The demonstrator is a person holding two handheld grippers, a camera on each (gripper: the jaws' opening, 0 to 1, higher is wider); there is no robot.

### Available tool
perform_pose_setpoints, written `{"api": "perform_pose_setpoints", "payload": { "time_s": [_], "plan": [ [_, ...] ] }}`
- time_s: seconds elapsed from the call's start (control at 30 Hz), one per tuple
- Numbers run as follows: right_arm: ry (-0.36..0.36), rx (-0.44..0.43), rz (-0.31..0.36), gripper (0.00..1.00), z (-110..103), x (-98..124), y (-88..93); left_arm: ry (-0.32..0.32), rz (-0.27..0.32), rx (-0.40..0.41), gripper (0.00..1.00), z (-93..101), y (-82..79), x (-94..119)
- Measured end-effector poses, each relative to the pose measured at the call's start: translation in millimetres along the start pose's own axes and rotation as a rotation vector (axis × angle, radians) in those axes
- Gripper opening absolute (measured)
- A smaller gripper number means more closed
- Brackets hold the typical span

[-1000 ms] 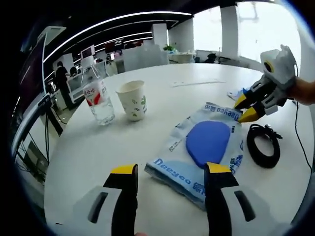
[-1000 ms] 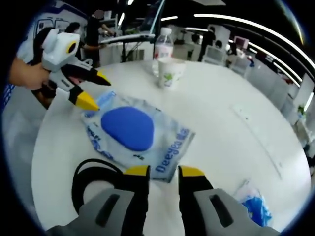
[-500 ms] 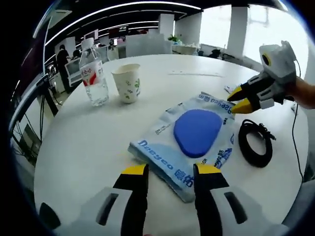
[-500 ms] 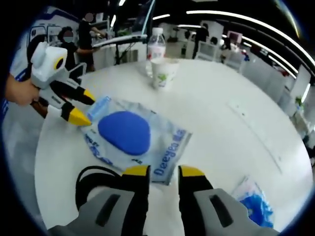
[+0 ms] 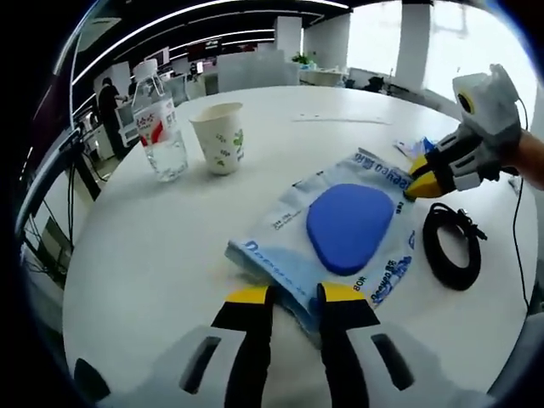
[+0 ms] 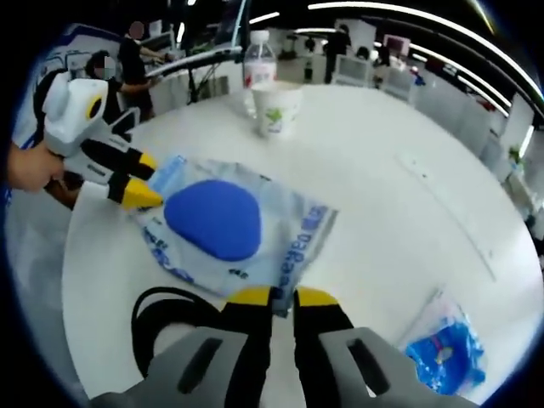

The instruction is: Arrange the tabletop items into an orderly group along one side of the table until the central work area is clear of visible clutter.

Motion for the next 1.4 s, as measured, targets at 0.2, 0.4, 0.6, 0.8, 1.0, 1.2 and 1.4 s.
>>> {"api": "perform_pose_setpoints", "payload": {
  "time_s": [0.2, 0.4, 0.6, 0.8, 1.0, 1.2, 1.4],
  "plan": [
    [0.037, -0.002, -0.012, 0.00, -2, 2, -3.7, -0.003, 0.003, -0.006, 0.08, -0.7, -3.7, 1],
    [0.074, 0.003, 0.049, 0.00, -3, 16, -18.9, 0.001, 0.032, -0.066, 0.01, -6.8, -20.5, 9],
    [0.093, -0.025, 0.077, 0.00, -4, 33, -25.6, 0.020, 0.054, -0.076, 0.00, -5.3, -32.8, 16],
    [0.129, -0.030, 0.105, 0.00, -11, 54, -31.1, 0.048, 0.085, -0.094, 0.00, -5.0, -44.7, 23],
    [0.171, -0.079, 0.119, 0.00, -17, 69, -30.9, 0.091, 0.110, -0.114, 0.00, -4.7, -57.8, 29],
    [0.213, -0.109, 0.121, 0.00, -22, 83, -30.0, 0.130, 0.140, -0.161, 0.00, -0.1, -72.1, 34],
    [0.244, -0.135, 0.119, 0.00, -26, 96, -30.3, 0.172, 0.147, -0.179, 0.00, 1.8, -82.4, 36]
  ]
}}
Point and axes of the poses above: the point that each gripper's makers call its tool centre point, and the gripper's own axes: x roughly backward along the fingers, z roughly to its right, y roughly out of its underside, the point moved 4 cm from there along x, roughly backward along the fingers, and after that the axes turned 3 degrees about -y, right-handed, at the moved point
